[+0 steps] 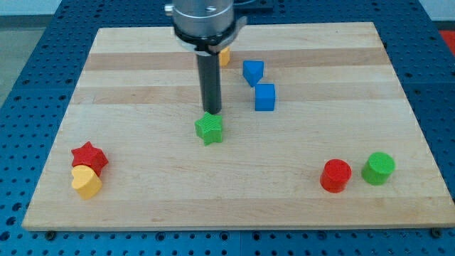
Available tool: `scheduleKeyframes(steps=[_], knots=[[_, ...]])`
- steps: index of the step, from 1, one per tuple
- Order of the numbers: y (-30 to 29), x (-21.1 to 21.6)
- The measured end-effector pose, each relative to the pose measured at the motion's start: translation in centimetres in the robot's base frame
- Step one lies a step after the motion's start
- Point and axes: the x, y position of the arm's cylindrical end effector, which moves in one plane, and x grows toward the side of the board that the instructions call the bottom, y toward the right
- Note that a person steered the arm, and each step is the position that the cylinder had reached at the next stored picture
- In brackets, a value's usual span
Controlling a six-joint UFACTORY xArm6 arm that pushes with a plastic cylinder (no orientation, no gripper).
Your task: Slide the green star towards bottom center
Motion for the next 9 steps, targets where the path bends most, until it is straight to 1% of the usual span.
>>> scheduleKeyframes(steps=[1, 3, 4, 6, 7, 9], knots=[[-0.2, 1.2], [-4.7, 1.3], [-4.7, 1.5], [-2.2, 3.1], [0.1, 5.4], [4.1, 11.5]])
